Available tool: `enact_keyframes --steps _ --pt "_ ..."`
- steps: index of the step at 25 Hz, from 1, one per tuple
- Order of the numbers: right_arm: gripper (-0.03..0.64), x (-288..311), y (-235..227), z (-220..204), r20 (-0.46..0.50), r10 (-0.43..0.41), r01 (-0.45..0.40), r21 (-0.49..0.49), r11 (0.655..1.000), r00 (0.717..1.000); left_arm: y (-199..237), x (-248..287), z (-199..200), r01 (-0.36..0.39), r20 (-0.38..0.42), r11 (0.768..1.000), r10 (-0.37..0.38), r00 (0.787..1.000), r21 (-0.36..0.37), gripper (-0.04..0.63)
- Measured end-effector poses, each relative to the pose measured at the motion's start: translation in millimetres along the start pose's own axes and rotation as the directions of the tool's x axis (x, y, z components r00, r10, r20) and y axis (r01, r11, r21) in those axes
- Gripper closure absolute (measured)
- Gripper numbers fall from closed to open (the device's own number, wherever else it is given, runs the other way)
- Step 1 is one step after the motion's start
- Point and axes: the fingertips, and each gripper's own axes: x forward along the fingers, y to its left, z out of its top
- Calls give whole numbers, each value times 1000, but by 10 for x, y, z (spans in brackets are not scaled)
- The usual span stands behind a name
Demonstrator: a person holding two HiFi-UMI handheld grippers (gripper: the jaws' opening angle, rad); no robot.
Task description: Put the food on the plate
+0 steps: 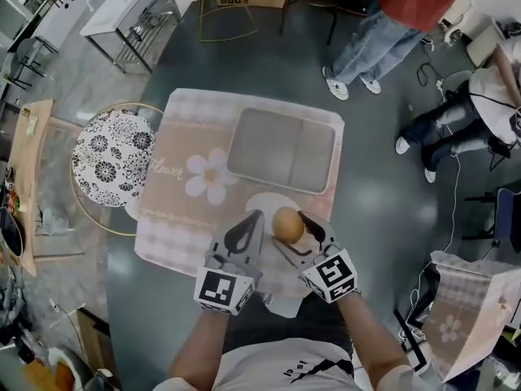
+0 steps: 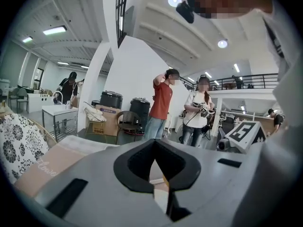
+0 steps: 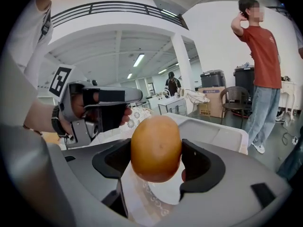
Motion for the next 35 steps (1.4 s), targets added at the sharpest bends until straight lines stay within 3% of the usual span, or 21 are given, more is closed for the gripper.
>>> enact_keyframes --steps 6,14,23,35 --pt "310 272 -106 -421 -89 5 -16 -120 993 996 91 126 -339 -11 -23 1000 11 1000 -11 589" --pt "310 523 -188 -767 -171 6 -40 -192 981 985 154 271 -657 -9 -53 1000 7 999 -27 589" --pt "310 727 -282 -1138 -327 -23 -70 -268 961 945 287 336 -817 -34 -71 999 31 997 -35 589" --pt "308 844 -236 -1128 -375 -25 -98 -306 947 927 350 300 -778 -39 -78 999 37 996 -33 589"
